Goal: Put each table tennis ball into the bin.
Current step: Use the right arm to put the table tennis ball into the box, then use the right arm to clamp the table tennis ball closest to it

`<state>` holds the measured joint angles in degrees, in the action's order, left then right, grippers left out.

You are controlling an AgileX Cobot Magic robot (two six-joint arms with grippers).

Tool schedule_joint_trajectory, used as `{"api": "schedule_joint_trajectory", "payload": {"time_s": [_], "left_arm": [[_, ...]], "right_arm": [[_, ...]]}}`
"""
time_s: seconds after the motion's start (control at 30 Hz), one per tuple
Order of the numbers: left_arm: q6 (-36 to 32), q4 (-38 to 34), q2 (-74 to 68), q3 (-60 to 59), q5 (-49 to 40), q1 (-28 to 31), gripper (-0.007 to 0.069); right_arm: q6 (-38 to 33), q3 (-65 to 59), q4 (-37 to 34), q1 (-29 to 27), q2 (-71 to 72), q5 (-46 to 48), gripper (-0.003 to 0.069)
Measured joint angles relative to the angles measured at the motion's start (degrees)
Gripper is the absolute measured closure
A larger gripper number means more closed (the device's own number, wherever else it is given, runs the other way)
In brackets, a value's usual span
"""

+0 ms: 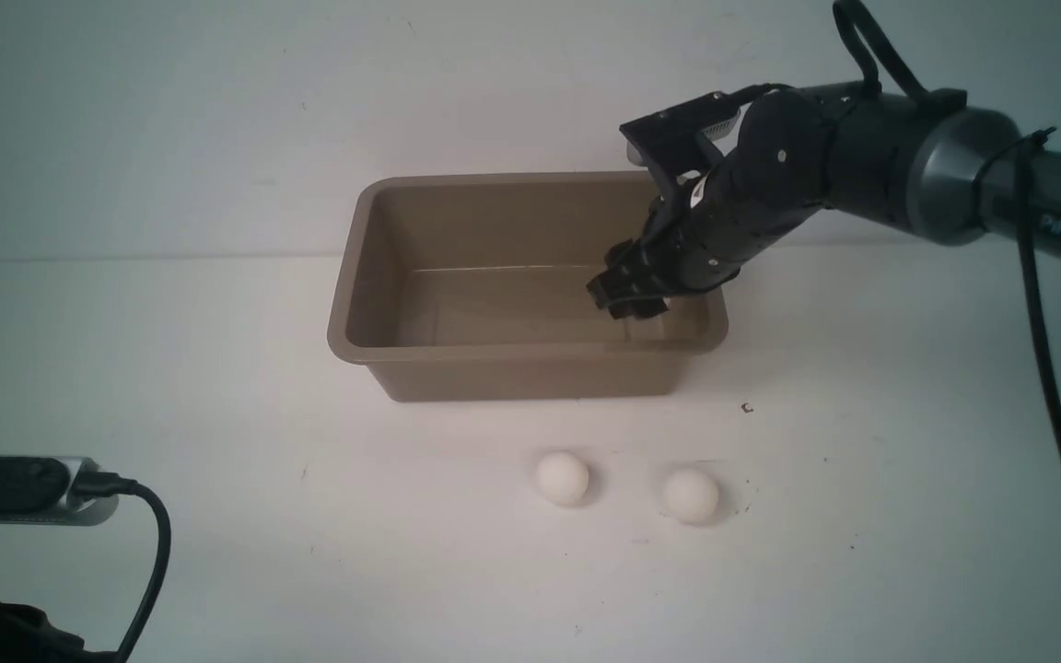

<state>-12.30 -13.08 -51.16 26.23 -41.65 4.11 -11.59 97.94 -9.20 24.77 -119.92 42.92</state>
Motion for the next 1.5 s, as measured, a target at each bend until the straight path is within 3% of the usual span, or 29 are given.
{"api": "schedule_joint_trajectory", "payload": {"time_s": [0.1,0.33,0.43,1.2,1.5], "left_arm": [[0.0,0.0,0.0,0.05,-0.05,0.0,0.0629],[0.0,0.0,0.0,0.05,-0.05,0.0,0.0629],[0.0,0.0,0.0,0.05,-0.05,0.0,0.0629],[0.0,0.0,0.0,0.05,-0.39,0.0,0.0629],[0.0,0.0,0.0,0.05,-0.39,0.0,0.0629]], "right_arm": [[0.0,1.47,0.8,0.0,0.5,3.17,0.0155],[0.48,9.92,4.62,0.0,6.23,25.65,0.0155],[2.4,10.1,5.23,0.0,8.34,27.7,0.0155],[4.51,-12.83,0.9,0.0,10.38,27.57,0.0155],[4.57,-13.24,-2.77,1.03,10.38,19.94,0.0158]]}}
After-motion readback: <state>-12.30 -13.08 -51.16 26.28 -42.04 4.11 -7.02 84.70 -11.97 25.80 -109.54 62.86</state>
